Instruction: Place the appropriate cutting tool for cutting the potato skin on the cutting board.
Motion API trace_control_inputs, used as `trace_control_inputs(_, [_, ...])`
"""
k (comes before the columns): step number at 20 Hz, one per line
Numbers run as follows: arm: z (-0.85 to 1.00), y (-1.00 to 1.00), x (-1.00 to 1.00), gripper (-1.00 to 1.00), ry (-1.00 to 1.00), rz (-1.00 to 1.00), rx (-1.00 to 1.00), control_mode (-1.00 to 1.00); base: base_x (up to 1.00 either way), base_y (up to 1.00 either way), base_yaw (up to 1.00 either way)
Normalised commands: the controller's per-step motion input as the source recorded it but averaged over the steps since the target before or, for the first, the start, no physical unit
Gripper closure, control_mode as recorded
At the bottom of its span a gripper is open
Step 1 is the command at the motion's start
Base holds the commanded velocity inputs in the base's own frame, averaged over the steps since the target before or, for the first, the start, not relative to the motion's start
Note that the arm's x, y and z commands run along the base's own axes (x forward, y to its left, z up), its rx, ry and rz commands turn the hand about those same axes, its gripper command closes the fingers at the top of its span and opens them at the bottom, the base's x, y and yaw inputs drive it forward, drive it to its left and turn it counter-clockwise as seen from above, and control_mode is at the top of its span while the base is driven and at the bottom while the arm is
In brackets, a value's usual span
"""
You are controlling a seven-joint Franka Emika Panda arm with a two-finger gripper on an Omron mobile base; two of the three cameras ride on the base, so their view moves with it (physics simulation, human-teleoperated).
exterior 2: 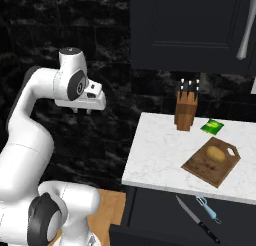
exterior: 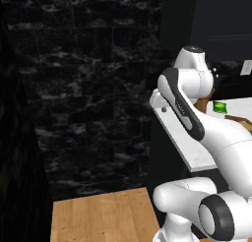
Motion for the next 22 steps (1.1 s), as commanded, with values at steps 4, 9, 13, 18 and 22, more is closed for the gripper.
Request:
trace_control_inputs(4, [0.0, 0.0, -0.11, -1.0, -0.06, 0.0, 0.0, -1.0, 0.0, 0.0, 0.0])
trace_control_inputs(9, [-0.36, -0.07, -0.01, -1.0, -0.01, 0.0, -0.09, -1.0, 0.0, 0.0, 0.0])
trace_control_inputs(13, [-0.57, -0.87, -0.52, -1.0, 0.02, -0.1, 0.06, -1.0, 0.0, 0.0, 0.0])
trace_control_inputs(18, [-0.51, -1.0, -0.58, -1.0, 0.03, -0.14, 0.17, -1.0, 0.0, 0.0, 0.0])
trace_control_inputs(22, [-0.29, -0.99, -0.13, -1.0, 0.02, -0.04, 0.0, -1.0, 0.0, 0.0, 0.0])
